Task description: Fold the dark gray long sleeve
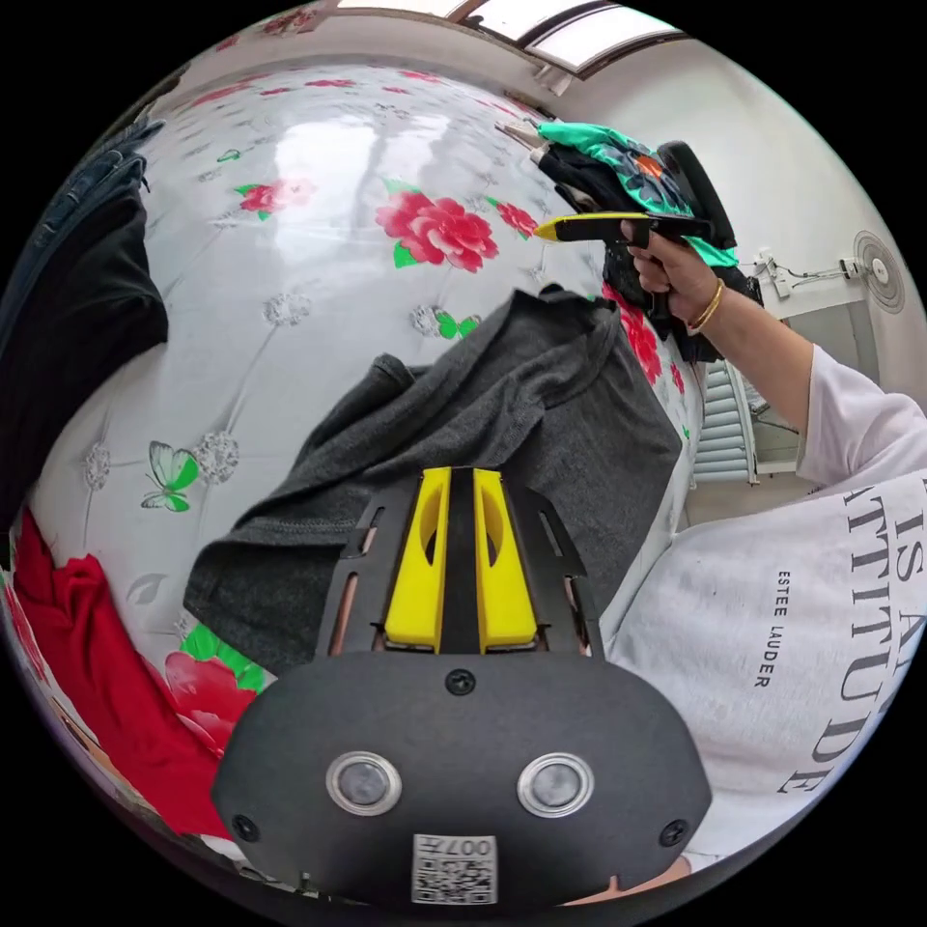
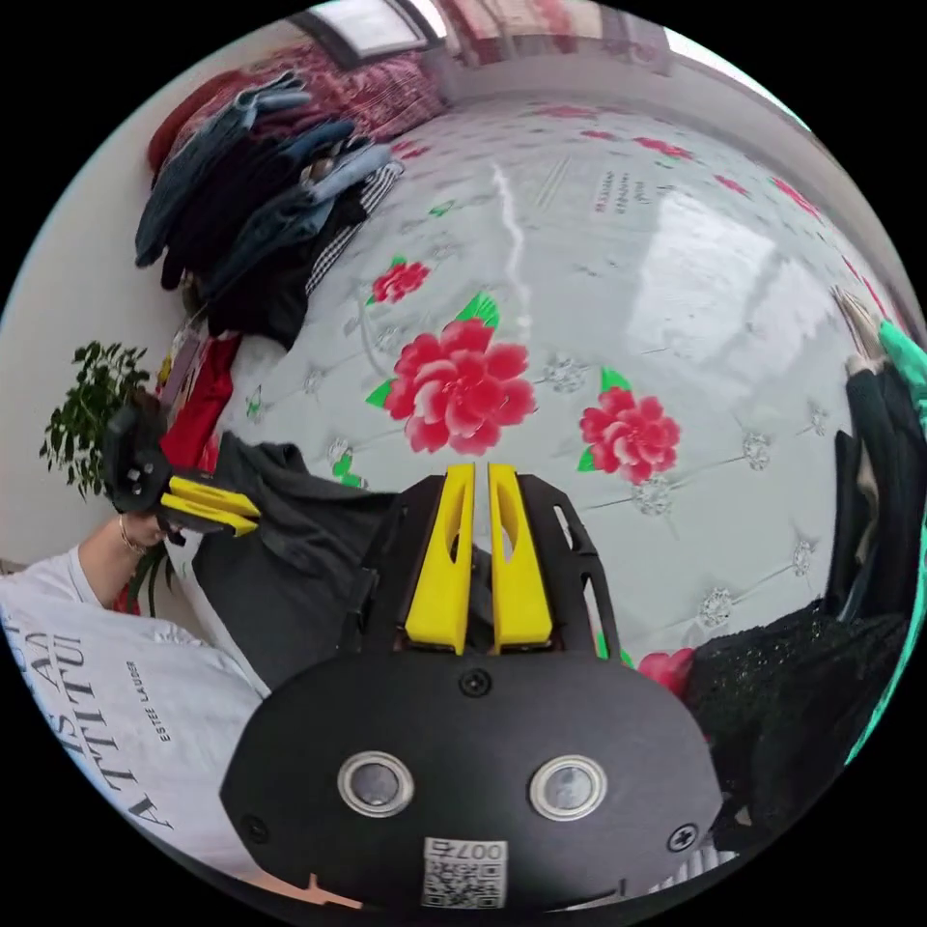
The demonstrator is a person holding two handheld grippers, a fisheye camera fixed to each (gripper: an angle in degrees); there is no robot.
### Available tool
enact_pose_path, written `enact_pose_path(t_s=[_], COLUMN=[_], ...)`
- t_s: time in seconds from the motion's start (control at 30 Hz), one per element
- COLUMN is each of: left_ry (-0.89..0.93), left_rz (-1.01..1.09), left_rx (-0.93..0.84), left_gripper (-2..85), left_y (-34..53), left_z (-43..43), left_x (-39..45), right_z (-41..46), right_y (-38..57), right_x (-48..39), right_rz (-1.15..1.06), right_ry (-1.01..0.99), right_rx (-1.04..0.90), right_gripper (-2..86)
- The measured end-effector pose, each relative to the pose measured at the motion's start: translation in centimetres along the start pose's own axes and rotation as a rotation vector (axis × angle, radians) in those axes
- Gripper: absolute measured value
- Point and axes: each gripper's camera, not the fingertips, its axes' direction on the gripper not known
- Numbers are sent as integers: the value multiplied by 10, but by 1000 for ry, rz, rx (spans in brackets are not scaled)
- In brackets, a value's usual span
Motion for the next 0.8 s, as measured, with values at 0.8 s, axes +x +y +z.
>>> enact_pose_path(t_s=[0.8], left_ry=[131], left_rz=[74], left_rx=[-77], left_gripper=[18], left_y=[-24], left_z=[5], left_x=[-47], right_z=[27], right_y=[23], right_x=[-52], right_rz=[-110], right_ry=[-51], right_rx=[-54], right_gripper=[74])
